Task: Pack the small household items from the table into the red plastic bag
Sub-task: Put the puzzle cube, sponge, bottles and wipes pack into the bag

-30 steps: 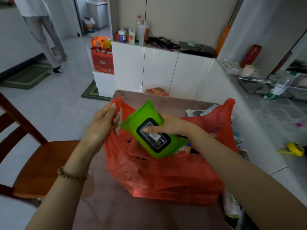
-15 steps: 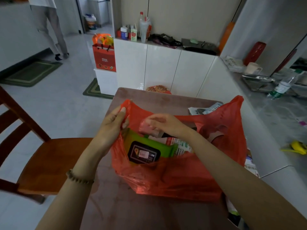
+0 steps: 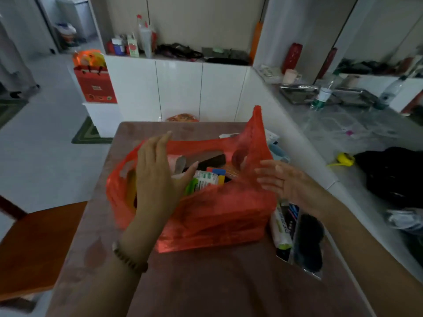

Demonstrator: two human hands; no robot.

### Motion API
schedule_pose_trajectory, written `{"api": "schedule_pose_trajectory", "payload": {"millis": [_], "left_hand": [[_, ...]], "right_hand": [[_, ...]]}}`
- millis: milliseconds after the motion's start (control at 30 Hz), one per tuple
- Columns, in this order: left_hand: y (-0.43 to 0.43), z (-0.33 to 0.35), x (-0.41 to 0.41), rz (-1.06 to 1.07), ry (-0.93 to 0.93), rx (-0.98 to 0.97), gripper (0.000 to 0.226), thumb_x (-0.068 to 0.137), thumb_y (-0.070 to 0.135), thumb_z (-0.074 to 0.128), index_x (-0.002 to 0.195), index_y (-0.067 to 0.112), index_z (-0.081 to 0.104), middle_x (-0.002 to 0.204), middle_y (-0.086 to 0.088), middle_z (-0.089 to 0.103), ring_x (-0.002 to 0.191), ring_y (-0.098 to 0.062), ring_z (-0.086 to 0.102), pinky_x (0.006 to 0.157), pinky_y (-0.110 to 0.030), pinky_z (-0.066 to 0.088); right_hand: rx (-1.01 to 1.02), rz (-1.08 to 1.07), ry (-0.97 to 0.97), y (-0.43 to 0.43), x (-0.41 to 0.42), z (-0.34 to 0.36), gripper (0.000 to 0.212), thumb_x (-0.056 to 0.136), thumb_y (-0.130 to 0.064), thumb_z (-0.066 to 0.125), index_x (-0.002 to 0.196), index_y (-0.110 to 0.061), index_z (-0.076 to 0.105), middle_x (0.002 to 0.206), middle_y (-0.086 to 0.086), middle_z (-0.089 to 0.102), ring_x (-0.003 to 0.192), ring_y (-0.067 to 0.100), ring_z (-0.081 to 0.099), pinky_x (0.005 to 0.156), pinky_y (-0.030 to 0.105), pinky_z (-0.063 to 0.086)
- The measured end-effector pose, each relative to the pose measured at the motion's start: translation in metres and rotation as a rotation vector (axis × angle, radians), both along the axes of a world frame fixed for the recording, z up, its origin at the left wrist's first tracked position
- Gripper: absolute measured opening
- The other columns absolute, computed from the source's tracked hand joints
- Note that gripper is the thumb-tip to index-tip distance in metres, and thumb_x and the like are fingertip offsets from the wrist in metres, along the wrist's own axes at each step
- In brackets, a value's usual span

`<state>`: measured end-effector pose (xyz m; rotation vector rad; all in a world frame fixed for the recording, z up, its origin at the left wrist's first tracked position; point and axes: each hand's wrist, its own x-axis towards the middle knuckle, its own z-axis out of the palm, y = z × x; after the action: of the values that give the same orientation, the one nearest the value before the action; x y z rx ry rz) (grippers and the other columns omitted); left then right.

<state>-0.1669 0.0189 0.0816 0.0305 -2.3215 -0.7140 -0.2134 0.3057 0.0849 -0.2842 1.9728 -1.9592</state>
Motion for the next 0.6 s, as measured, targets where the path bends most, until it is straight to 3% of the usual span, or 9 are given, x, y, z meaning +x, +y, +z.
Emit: {"api": "schedule_pose_trajectory", "payload": {"millis": [133, 167, 233, 300, 367, 433, 500, 600], "left_hand": [[0.08, -0.016, -0.003, -0.308, -0.07, 0.133, 0.056, 0.082, 0.046, 0.058, 0.124, 0.01, 0.053, 0.118, -0.006, 0.056, 0.11, -0.017, 0.047, 0.095, -0.024, 0.037], [0.102, -0.025, -0.004, -0.376, -0.126, 0.177, 0.05, 0.083, 0.045, 0.059, 0.121, 0.012, 0.055, 0.116, -0.003, 0.057, 0.108, -0.016, 0.051, 0.094, -0.023, 0.039], [0.145, -0.047, -0.004, -0.48, -0.357, 0.253, 0.038, 0.086, 0.041, 0.06, 0.115, 0.017, 0.057, 0.112, 0.002, 0.062, 0.101, -0.012, 0.058, 0.089, -0.025, 0.045], [0.186, -0.074, -0.007, -0.553, -0.653, 0.298, 0.03, 0.09, 0.037, 0.057, 0.112, 0.017, 0.058, 0.112, 0.0, 0.065, 0.095, -0.011, 0.059, 0.084, -0.024, 0.046], [0.221, -0.101, -0.01, -0.583, -0.913, 0.312, 0.032, 0.094, 0.038, 0.051, 0.114, 0.014, 0.057, 0.118, -0.006, 0.063, 0.102, -0.018, 0.059, 0.088, -0.027, 0.045], [0.247, -0.131, -0.017, -0.567, -1.12, 0.327, 0.044, 0.096, 0.042, 0.045, 0.124, 0.008, 0.051, 0.125, -0.007, 0.055, 0.116, -0.027, 0.054, 0.095, -0.029, 0.042], [0.267, -0.162, -0.026, -0.543, -1.192, 0.363, 0.056, 0.093, 0.047, 0.045, 0.131, 0.007, 0.045, 0.132, -0.007, 0.053, 0.117, -0.029, 0.054, 0.098, -0.034, 0.045], [0.285, -0.2, -0.04, -0.419, -1.177, 0.439, 0.067, 0.088, 0.044, 0.053, 0.141, 0.009, 0.03, 0.142, -0.015, 0.043, 0.122, -0.033, 0.051, 0.101, -0.045, 0.046]], "right_hand": [[0.037, -0.291, -0.014, 0.076, 0.02, -0.017, 0.085, 0.043, -0.069, 0.079, 0.11, -0.019, 0.064, 0.103, -0.003, 0.073, 0.092, 0.011, 0.069, 0.074, 0.018, 0.056], [0.056, -0.374, -0.031, 0.093, 0.024, -0.028, 0.079, 0.049, -0.065, 0.079, 0.109, -0.015, 0.064, 0.102, -0.001, 0.073, 0.092, 0.013, 0.069, 0.072, 0.017, 0.055], [0.08, -0.526, -0.112, 0.124, 0.034, -0.055, 0.04, 0.077, -0.039, 0.071, 0.105, -0.012, 0.063, 0.104, 0.006, 0.069, 0.098, 0.023, 0.065, 0.074, 0.019, 0.053], [0.197, -0.647, -0.214, 0.148, 0.042, -0.09, 0.019, 0.085, -0.025, 0.064, 0.101, -0.015, 0.061, 0.109, 0.011, 0.065, 0.107, 0.031, 0.06, 0.081, 0.028, 0.048], [0.318, -0.699, -0.336, 0.163, 0.048, -0.119, 0.032, 0.085, -0.028, 0.066, 0.107, -0.005, 0.061, 0.109, 0.023, 0.061, 0.107, 0.037, 0.059, 0.082, 0.039, 0.05], [0.308, -0.673, -0.458, 0.167, 0.053, -0.141, 0.033, 0.086, -0.028, 0.066, 0.104, -0.001, 0.062, 0.099, 0.021, 0.063, 0.092, 0.032, 0.063, 0.073, 0.035, 0.054], [0.21, -0.629, -0.571, 0.168, 0.053, -0.164, 0.035, 0.083, -0.03, 0.069, 0.109, -0.007, 0.062, 0.108, 0.01, 0.067, 0.096, 0.024, 0.064, 0.071, 0.029, 0.054], [0.211, -0.675, -0.557, 0.163, 0.045, -0.191, 0.058, 0.071, -0.029, 0.078, 0.122, -0.007, 0.058, 0.128, 0.013, 0.061, 0.11, 0.029, 0.06, 0.091, 0.041, 0.052]]}}
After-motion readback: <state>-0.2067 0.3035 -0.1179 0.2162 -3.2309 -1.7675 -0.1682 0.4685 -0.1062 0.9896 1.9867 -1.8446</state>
